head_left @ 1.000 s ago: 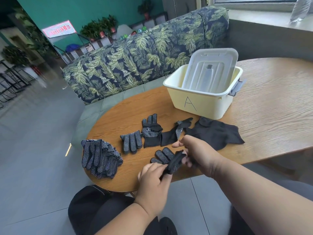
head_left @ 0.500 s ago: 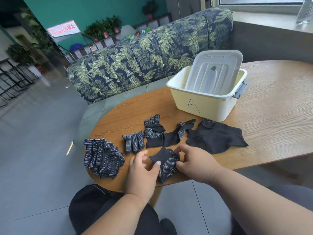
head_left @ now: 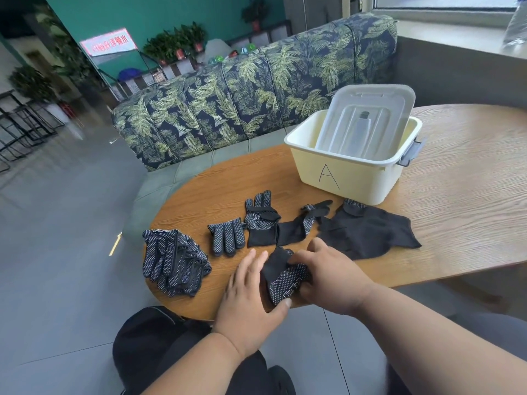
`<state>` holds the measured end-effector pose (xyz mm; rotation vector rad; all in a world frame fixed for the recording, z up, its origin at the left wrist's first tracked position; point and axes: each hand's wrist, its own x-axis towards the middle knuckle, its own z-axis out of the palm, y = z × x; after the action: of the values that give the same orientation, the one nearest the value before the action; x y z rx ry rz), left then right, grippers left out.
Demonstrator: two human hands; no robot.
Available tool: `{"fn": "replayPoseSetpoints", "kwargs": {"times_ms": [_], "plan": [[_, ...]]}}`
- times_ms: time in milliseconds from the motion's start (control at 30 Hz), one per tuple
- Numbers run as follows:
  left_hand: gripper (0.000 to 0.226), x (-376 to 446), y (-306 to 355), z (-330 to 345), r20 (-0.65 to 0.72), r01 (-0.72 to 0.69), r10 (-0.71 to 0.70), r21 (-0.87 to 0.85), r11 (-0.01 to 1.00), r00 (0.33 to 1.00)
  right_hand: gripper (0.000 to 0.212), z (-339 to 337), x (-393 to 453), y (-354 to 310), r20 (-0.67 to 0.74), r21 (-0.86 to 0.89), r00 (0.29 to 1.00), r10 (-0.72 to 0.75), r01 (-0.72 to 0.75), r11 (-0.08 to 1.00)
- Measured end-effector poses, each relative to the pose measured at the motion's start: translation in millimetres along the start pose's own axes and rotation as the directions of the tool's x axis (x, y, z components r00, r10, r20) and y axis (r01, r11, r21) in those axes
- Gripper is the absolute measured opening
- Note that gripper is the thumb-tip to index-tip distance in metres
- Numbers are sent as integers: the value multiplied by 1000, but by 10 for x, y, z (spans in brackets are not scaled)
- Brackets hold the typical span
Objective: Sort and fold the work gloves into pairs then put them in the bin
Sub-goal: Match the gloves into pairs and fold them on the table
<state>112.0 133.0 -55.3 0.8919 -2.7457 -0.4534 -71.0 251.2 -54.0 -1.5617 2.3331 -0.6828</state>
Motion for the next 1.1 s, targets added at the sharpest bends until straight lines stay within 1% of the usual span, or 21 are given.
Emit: {"fn": "replayPoseSetpoints", "kwargs": {"times_ms": [67,133,167,267,367,433,533,633,700,733,767,833,900,933,1000,1067,1100], "plan": [[76,-19,-52,18,-35,-105,106,15,994,994,56,-7,-3,-3,14,10,1000,-1,1,1000],[67,-27,-103,47,7,-210,210,70,975,978,57,-5,-1,0,27,3,1000,-3,3,1000],[68,-27,-122,57,43,-228,225,85,970,974,58,-6,3,0,29,-5,1000,-9,9,1000],[80,3,-159,61,165,-176,155,120,977,974,56,-4,12,2,22,-18,1000,-20,21,1000],[89,57,-132,14,226,-149,111,161,975,968,49,-2,7,-1,-4,0,1000,-23,23,1000],[92,94,-124,-18,251,-138,95,159,978,963,41,3,7,-4,-30,24,999,-24,24,999],[84,145,-178,-6,207,-103,95,32,994,974,31,12,18,9,-66,64,998,-20,25,998],[55,195,-205,8,70,-48,59,-140,989,996,29,28,33,20,-108,115,993,-38,51,992],[40,219,-155,-7,-14,6,-10,-283,959,1000,34,31,55,23,-160,158,985,-62,88,983],[33,228,-110,-27,-10,47,-55,-377,925,998,36,27,64,19,-183,202,981,-58,96,975],[28,234,-49,-54,24,90,-89,-483,871,996,37,16,69,11,-200,264,979,-39,92,960],[25,243,87,-112,100,146,-106,-689,710,989,40,-7,76,-9,-197,412,980,21,64,909],[26,248,237,-185,157,189,-105,-821,539,982,45,-34,78,-30,-162,569,984,70,36,821],[26,253,293,-207,179,211,-111,-847,489,978,46,-40,79,-34,-141,647,985,95,19,762],[26,254,366,-213,206,255,-154,-852,458,966,43,-41,82,-26,-97,754,985,142,-20,657],[25,254,367,-182,238,311,-220,-860,406,946,38,-29,86,-28,-46,804,989,138,-45,593],[25,252,362,-167,271,346,-247,-869,353,931,35,-10,94,-17,-26,815,990,138,-59,576]]}}
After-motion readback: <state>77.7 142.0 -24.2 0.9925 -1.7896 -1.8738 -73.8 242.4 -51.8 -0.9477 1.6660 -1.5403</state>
